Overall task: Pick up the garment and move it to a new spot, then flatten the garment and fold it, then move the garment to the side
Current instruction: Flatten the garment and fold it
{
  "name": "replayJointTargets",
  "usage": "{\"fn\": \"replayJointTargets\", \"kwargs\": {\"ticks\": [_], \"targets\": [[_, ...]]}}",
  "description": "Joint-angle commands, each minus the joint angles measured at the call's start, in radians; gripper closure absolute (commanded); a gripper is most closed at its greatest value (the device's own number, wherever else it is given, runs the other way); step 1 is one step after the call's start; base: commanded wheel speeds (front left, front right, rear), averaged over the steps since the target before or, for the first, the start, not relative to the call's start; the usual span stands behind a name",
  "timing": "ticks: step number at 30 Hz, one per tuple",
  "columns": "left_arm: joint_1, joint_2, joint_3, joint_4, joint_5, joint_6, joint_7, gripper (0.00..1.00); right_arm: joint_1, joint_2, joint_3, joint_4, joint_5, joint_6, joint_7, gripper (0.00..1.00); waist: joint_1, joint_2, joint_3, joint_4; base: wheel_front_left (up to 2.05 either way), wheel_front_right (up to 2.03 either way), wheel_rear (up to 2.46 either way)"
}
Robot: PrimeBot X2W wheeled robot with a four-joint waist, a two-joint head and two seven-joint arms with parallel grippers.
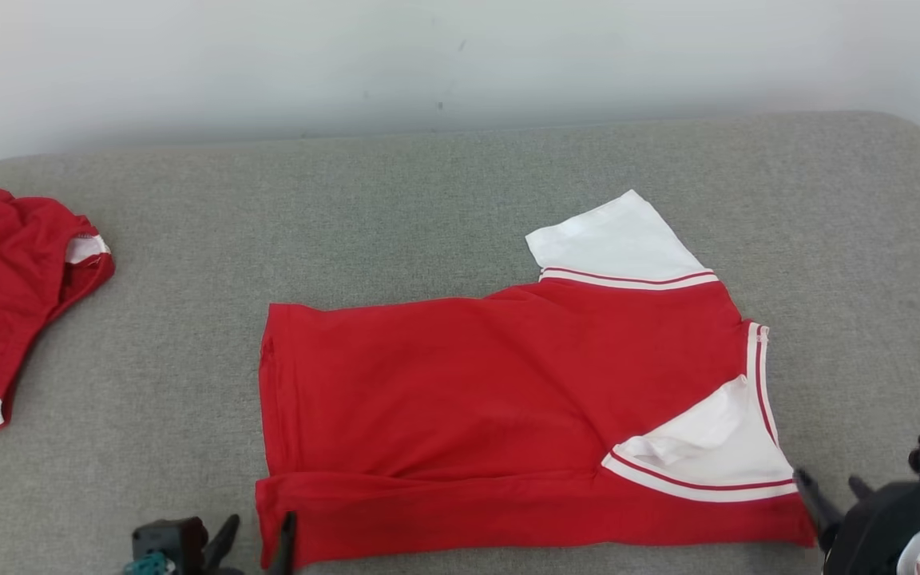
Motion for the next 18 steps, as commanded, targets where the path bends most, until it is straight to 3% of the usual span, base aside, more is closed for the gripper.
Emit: {"fn": "replayJointTargets", "kwargs": {"ticks": [1,8,13,18], "targets": [[-0.013,0.016,0.013,-0.018,-0.009,0.004,0.005,0.0,-0.043,-0.022,0.005,-0.018,-0.004,0.001,0.0,0.0,0.0001,0.0,0.005,0.005,0.0,0.0,0.0],[-0.109,0.047,0.03,-0.049,-0.009,-0.003,0.041,0.0,-0.209,-0.086,0.052,-0.006,-0.007,0.001,0.044,0.0,0.0001,0.0,0.037,0.012,0.0,0.0,0.0],[-0.254,0.048,0.026,-0.013,-0.033,-0.027,0.119,0.0,-0.411,-0.124,0.125,0.108,0.008,0.001,0.085,0.0,0.0001,0.0,0.09,0.026,0.0,0.0,0.0],[-0.436,0.027,0.003,0.078,-0.048,-0.062,0.201,0.0,-0.59,-0.221,0.275,0.22,-0.017,0.001,0.119,0.0,0.0001,0.0,0.163,0.061,0.0,0.0,0.0]]}}
